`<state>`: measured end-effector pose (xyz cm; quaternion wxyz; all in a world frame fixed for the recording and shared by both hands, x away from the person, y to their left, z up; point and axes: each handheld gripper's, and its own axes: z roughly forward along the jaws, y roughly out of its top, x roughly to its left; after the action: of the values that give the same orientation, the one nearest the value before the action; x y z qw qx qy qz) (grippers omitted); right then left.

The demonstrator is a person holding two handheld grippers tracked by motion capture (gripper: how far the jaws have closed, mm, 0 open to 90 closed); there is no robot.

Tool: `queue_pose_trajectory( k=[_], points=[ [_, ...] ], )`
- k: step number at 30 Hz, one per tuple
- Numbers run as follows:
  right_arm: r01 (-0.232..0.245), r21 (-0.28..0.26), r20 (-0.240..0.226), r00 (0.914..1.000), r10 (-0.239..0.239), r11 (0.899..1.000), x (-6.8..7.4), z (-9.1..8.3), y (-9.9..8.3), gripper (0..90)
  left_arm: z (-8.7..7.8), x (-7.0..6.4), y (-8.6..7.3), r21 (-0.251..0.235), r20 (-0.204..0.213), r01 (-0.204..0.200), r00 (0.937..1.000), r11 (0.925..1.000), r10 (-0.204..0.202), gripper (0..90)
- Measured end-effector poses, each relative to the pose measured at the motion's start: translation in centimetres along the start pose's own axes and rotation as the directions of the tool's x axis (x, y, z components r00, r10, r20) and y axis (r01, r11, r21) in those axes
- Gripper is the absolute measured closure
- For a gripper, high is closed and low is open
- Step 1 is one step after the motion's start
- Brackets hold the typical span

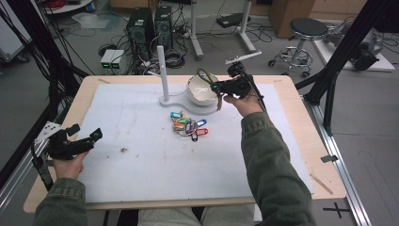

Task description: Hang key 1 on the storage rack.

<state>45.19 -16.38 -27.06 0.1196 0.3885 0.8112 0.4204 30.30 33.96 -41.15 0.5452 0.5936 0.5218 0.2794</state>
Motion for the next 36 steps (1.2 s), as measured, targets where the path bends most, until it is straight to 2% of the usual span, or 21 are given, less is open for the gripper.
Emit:
queue_pose_trajectory(
  k=[17,22,36],
  points=[
    [0.036,0.004,-0.042,0.9985,-0.036,0.999,2.1,1.5,3.0,77.9,-0.1,0.1,0.0,-0.004,0.002,0.005,1.0,1.0,-0.005,1.7],
    [0.036,0.012,-0.065,0.9973,-0.035,0.999,2.6,2.0,3.5,77.9,-0.1,0.1,0.0,-0.002,0.005,0.005,1.0,1.0,-0.005,1.7],
    [0.06,0.023,-0.089,0.9943,-0.058,0.998,4.1,3.3,5.0,77.9,-0.1,0.2,0.0,-0.001,0.01,0.01,0.9999,1.0,-0.01,1.7]
  ],
)
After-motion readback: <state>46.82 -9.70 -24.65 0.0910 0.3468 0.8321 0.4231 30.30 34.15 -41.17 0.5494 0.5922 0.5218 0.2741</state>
